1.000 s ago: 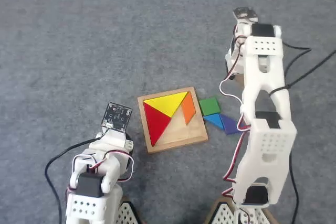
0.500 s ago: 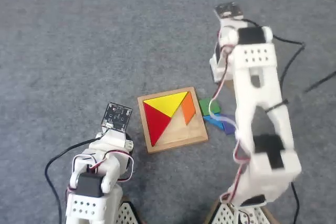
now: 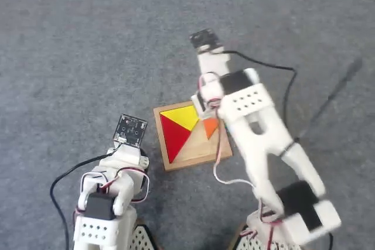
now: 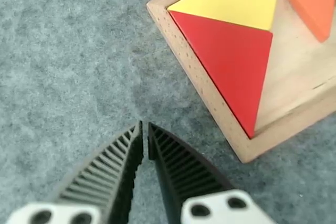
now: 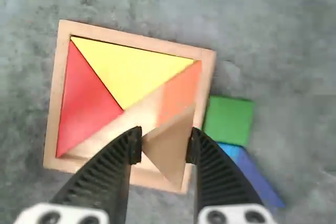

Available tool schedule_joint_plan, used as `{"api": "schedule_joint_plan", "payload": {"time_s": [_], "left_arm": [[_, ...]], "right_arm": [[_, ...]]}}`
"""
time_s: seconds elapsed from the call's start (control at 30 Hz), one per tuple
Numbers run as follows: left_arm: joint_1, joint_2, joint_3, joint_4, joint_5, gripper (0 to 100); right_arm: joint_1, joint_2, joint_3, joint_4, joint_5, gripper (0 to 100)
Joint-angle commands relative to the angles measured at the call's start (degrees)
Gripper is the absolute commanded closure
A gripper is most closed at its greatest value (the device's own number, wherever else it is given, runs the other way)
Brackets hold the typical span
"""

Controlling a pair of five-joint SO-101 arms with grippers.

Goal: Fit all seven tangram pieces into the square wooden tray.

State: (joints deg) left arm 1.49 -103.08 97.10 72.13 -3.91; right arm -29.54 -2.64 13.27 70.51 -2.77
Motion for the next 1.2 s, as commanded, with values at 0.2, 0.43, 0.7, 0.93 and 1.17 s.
{"api": "schedule_joint_plan", "payload": {"time_s": [0.2, 0.43, 0.7, 0.93, 1.17], "left_arm": [[-0.18, -1.05, -0.57, 0.18, -0.18, 98], [-0.18, -1.05, -0.57, 0.18, -0.18, 98], [-0.18, -1.05, -0.57, 0.18, -0.18, 98], [-0.18, -1.05, -0.57, 0.18, -0.18, 98], [-0.18, -1.05, -0.57, 0.18, -0.18, 98]], "right_arm": [[-2.77, 8.75, -0.35, -9.36, -7.65, 96.0], [-6.37, 11.03, 0.79, -10.24, -14.24, 95.7], [-7.52, 13.41, 0.88, -9.80, -14.42, 95.7], [-7.16, 14.20, 0.88, -9.71, -18.20, 96.1], [-4.26, 14.20, 0.97, -9.71, -18.81, 95.7]]}}
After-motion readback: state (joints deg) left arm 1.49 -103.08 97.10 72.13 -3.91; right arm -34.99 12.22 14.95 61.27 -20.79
